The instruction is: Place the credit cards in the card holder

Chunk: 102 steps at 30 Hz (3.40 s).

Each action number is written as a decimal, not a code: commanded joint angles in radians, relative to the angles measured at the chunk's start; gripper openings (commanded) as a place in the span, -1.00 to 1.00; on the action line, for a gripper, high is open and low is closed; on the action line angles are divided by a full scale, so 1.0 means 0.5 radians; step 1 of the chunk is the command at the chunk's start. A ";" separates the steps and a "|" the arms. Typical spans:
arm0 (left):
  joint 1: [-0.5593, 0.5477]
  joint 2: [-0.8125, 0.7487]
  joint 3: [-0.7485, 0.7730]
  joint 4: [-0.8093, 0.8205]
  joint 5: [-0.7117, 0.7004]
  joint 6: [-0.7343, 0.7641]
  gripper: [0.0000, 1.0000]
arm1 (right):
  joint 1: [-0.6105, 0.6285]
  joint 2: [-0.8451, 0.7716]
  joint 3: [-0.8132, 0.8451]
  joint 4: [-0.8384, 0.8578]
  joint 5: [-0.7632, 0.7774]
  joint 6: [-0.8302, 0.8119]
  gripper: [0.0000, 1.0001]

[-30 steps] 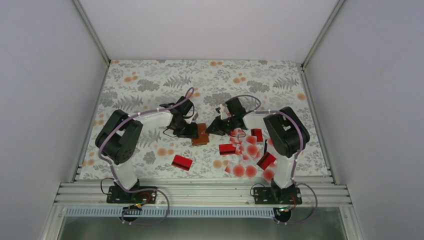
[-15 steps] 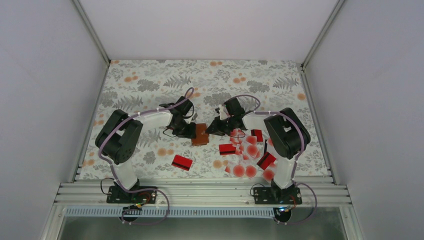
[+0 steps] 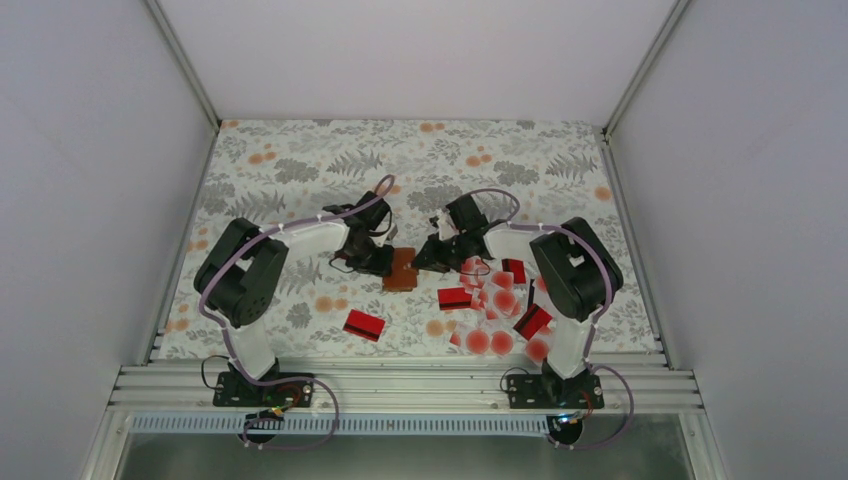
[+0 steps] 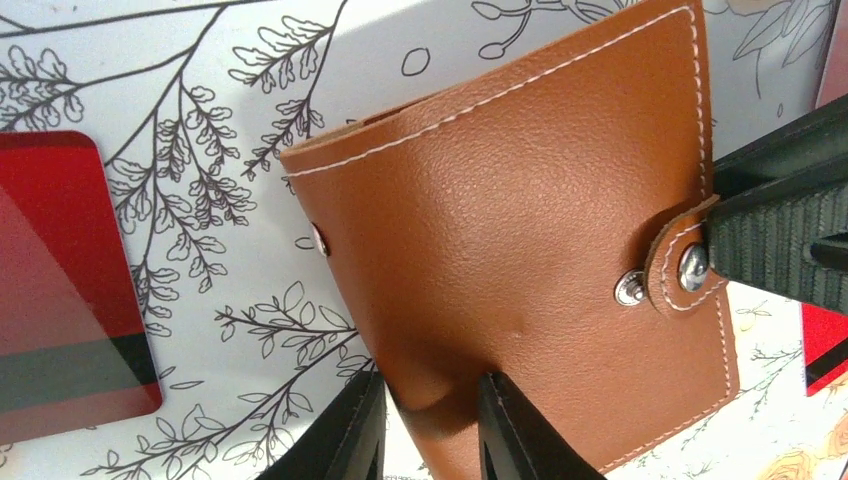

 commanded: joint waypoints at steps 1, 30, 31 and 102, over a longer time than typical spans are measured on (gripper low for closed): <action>-0.047 0.117 0.018 0.070 -0.021 0.053 -0.45 | 0.140 0.022 0.065 0.128 -0.166 0.027 -0.73; -0.001 0.149 -0.015 0.178 0.114 0.125 -0.17 | 0.356 0.131 0.236 -0.090 0.019 -0.155 -0.74; 0.007 0.149 -0.016 0.183 0.114 0.144 -0.18 | 0.357 0.117 0.220 -0.067 -0.011 -0.160 -0.73; 0.010 0.263 0.341 -0.160 0.098 0.453 0.10 | 0.087 -0.281 -0.150 -0.123 0.207 -0.115 -0.72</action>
